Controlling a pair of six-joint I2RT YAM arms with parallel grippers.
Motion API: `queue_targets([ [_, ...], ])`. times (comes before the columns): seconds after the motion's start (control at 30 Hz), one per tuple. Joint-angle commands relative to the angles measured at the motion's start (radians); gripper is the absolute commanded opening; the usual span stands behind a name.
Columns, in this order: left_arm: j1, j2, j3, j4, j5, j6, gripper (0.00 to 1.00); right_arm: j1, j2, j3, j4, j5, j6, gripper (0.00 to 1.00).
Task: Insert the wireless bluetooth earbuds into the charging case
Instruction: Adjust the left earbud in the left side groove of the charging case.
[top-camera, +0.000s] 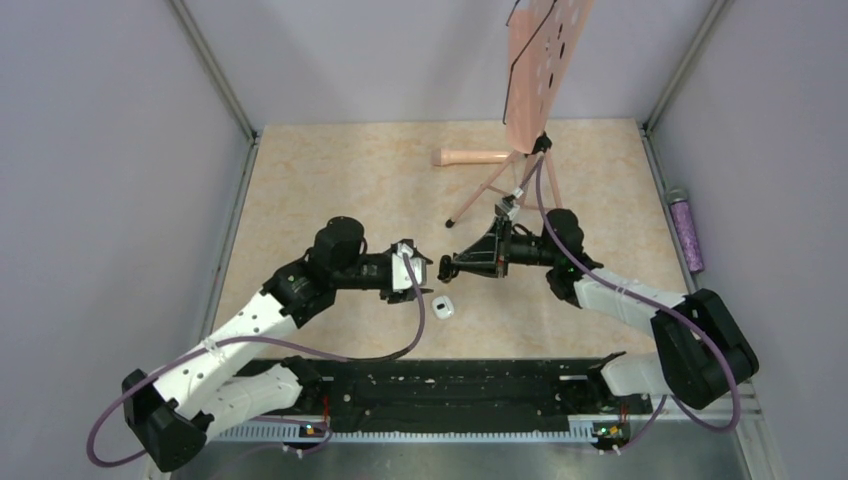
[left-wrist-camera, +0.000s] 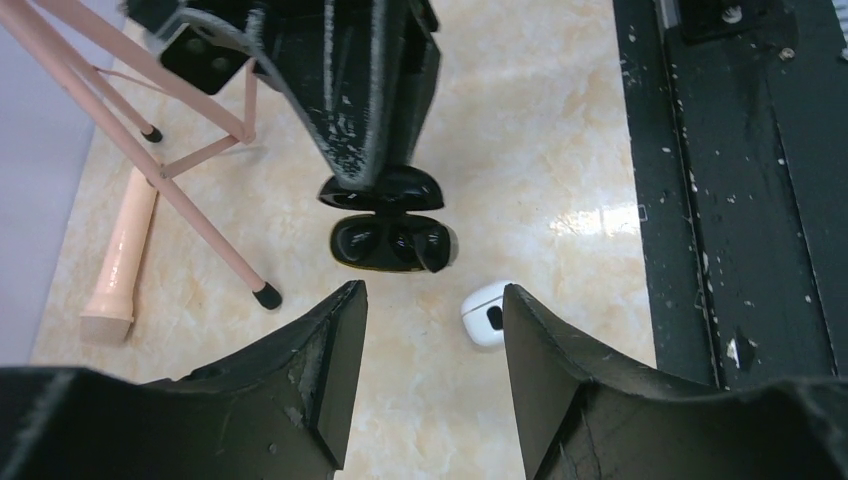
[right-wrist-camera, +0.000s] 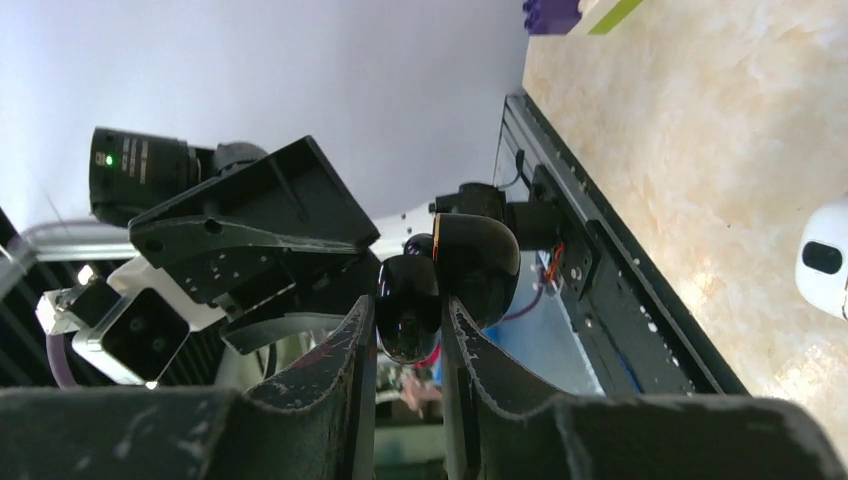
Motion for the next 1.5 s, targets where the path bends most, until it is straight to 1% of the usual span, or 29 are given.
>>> queue_targets([
  [0.0,-0.004,-0.073,0.032,-0.082,0.087,0.108,0.59,0.003,0.023,0.124,-0.121,-0.167,-0.165,0.00],
  [0.1,-0.004,-0.096,0.015,-0.083,0.097,0.102,0.58,0.017,0.033,0.187,-0.249,-0.192,-0.264,0.00],
  [0.2,-0.005,-0.103,0.015,-0.077,0.085,0.095,0.55,0.022,0.038,0.207,-0.291,-0.191,-0.282,0.00],
  [0.3,-0.007,-0.114,0.004,-0.026,0.091,0.071,0.51,0.023,0.035,0.207,-0.285,-0.181,-0.260,0.00],
  [0.37,-0.011,-0.117,-0.005,0.015,0.081,0.050,0.47,0.025,0.035,0.198,-0.244,-0.176,-0.229,0.00],
  [0.47,-0.019,-0.111,-0.013,0.048,0.074,0.038,0.48,0.028,0.033,0.192,-0.230,-0.165,-0.214,0.00],
  [0.63,-0.034,-0.087,-0.014,0.033,0.070,0.043,0.54,0.033,0.027,0.186,-0.196,-0.150,-0.184,0.00],
  [0.73,-0.044,-0.079,-0.016,0.032,0.061,0.055,0.54,0.035,0.026,0.184,-0.192,-0.149,-0.179,0.00],
  [1.0,-0.078,-0.040,-0.006,0.032,0.029,0.072,0.52,0.039,0.026,0.181,-0.175,-0.144,-0.164,0.00],
  [1.1,-0.085,-0.030,-0.007,0.038,-0.003,0.076,0.51,0.038,0.024,0.183,-0.161,-0.145,-0.152,0.00],
  [1.23,-0.086,-0.029,-0.014,0.068,-0.037,0.072,0.48,0.040,0.020,0.185,-0.168,-0.147,-0.155,0.00],
  [1.47,-0.086,-0.013,-0.012,0.085,-0.047,0.067,0.43,0.041,0.012,0.178,-0.174,-0.148,-0.157,0.00],
])
